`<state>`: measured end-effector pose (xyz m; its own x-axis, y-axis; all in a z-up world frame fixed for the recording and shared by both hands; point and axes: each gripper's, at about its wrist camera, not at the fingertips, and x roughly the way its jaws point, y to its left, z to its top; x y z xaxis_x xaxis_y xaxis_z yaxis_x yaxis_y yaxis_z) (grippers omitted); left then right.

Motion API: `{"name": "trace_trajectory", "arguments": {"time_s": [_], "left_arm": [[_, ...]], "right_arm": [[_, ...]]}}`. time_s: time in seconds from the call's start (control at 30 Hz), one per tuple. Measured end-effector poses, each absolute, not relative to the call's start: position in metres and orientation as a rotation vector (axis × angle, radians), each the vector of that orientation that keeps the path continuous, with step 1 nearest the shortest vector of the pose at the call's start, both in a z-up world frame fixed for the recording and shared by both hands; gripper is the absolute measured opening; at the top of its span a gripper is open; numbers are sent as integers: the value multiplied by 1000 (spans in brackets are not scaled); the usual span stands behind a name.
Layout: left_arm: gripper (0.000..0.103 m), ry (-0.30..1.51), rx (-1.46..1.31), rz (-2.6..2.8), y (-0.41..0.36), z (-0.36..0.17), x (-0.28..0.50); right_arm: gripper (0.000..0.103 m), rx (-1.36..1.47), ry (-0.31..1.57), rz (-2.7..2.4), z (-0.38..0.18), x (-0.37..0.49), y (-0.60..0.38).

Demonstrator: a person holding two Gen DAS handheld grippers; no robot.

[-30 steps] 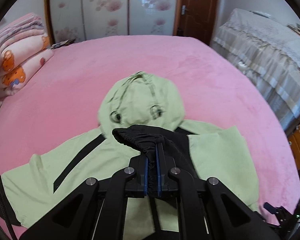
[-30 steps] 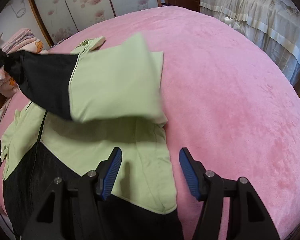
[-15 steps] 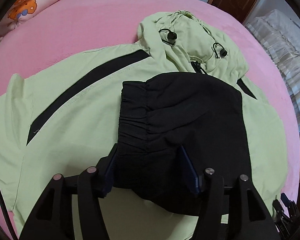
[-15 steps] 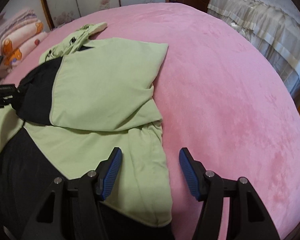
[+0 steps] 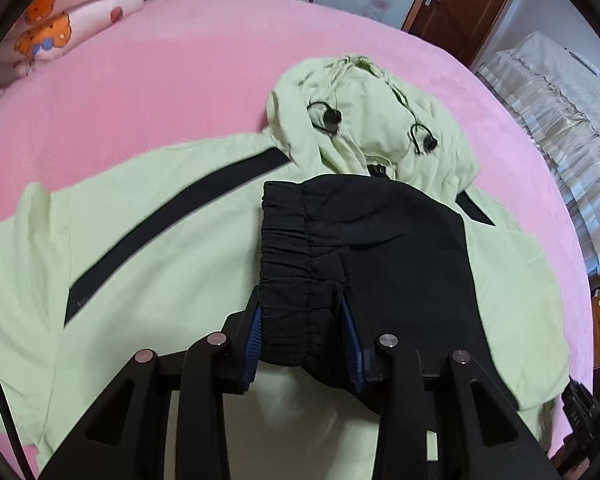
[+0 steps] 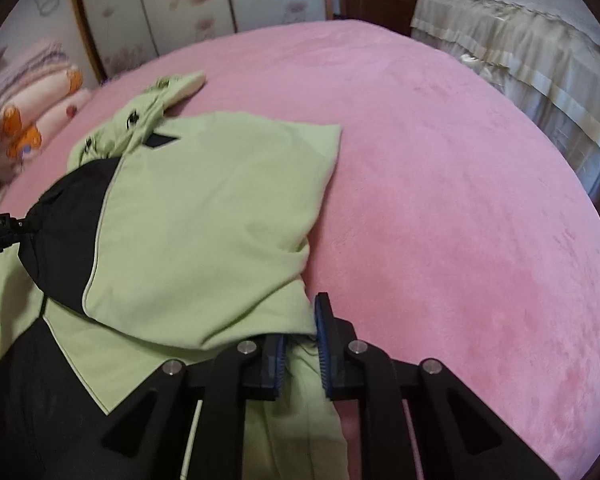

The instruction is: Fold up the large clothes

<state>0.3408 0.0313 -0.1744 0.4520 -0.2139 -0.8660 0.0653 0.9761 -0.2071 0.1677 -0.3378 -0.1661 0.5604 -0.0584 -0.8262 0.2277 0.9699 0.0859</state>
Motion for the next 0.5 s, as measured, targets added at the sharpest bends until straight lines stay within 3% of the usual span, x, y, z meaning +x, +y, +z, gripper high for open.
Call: {"name": "trace_trajectory", "arguments": {"time_s": [0.13,0.2,0.23,0.27,0.3,0.37,0.5], "left_arm": [[36,1164,-135,-168,35,-194,343],[41,1166,-113,-184,37,-189,337],[43,1168,-107,-193,39,-187,334],[51,1174,-103,-212,40,-186,334],[63,1184,-107,-232,43,-183,333],[77,1184,-120,-229,48,-179,333],[78,1165,-177,-206,64,-171,348]], "right_arm": [[16,76,1052,-181,-175,171,-323],[23,58,1071,-141,-164,166,-320],[36,59,1074,-106,-157,162,-321],[47,62,1070,-75,-150,158,-322],[52,67,1055,-45,-141,153,-323],[65,101,1027,8,-125,149,-328],[66,255,1017,77,-107,159,-349]]}}
